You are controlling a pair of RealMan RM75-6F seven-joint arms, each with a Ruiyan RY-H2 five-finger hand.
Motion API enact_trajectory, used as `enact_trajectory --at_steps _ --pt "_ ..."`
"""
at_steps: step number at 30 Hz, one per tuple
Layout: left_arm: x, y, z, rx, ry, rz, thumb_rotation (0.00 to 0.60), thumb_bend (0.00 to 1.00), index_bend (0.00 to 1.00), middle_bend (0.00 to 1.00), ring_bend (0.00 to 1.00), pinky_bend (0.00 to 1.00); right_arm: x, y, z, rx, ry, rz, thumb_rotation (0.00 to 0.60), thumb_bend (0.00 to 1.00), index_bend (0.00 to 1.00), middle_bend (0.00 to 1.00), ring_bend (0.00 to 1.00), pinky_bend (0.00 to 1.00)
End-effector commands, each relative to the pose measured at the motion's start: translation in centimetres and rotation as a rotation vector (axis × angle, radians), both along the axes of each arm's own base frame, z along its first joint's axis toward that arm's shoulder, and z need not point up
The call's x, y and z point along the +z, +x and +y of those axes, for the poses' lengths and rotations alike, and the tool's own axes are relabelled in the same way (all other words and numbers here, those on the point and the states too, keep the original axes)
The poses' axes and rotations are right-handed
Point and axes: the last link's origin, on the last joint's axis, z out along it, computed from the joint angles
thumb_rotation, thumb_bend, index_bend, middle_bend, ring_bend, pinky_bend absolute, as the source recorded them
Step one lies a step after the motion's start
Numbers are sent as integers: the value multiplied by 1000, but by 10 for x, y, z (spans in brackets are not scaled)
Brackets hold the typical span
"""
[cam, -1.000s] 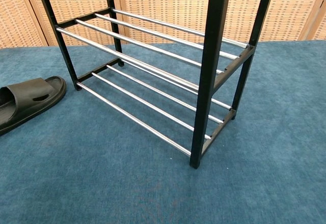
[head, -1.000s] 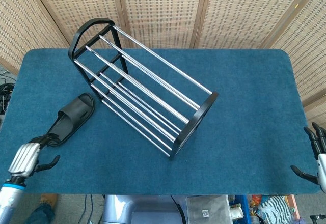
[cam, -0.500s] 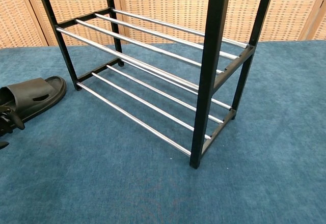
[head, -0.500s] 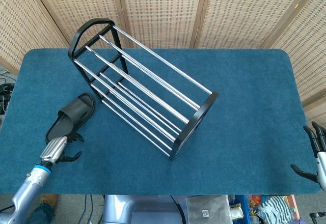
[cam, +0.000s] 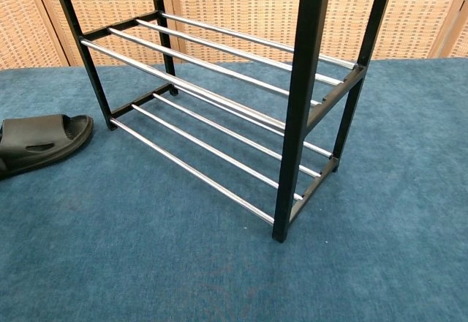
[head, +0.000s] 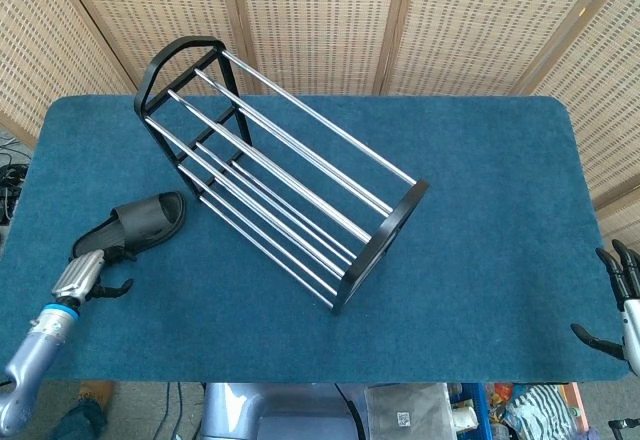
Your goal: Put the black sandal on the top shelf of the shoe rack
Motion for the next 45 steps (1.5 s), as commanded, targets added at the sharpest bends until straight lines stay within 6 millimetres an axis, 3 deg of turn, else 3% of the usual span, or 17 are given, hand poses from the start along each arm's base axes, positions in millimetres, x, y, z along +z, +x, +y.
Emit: enact_trajectory --at_steps 1,3,6,11,15,21,31,37,45 --pt "17 -11 11 29 40 24 600 380 301 138 157 202 0 0 0 -1 -1 0 600 0 0 0 0 0" --pt "26 -9 8 18 45 9 600 376 130 24 36 80 0 0 0 -3 -3 -1 600 0 0 0 0 0" --pt "47 -11 -8 -5 56 10 600 296 3 0 0 3 -1 0 0 -7 2 0 600 0 0 0 0 0" --pt "82 -19 -32 -14 113 60 600 205 0 0 0 0 -3 0 0 -8 16 2 600 0 0 0 0 0" --pt "90 -28 -29 20 169 103 600 182 0 0 0 0 -3 1 0 -6 20 0 600 0 0 0 0 0" --pt "73 -38 5 131 212 127 600 182 0 0 0 0 -4 2 0 -7 25 0 600 0 0 0 0 0" --pt "42 -29 49 183 163 172 600 181 0 0 0 0 -6 0 -3 -23 33 6 600 0 0 0 0 0" --pt "26 -28 58 201 101 190 600 182 0 0 0 0 -6 -1 -4 -29 29 7 600 0 0 0 0 0" --pt "20 -32 62 230 58 208 600 182 0 0 0 0 -7 -1 -5 -30 37 9 600 0 0 0 0 0"
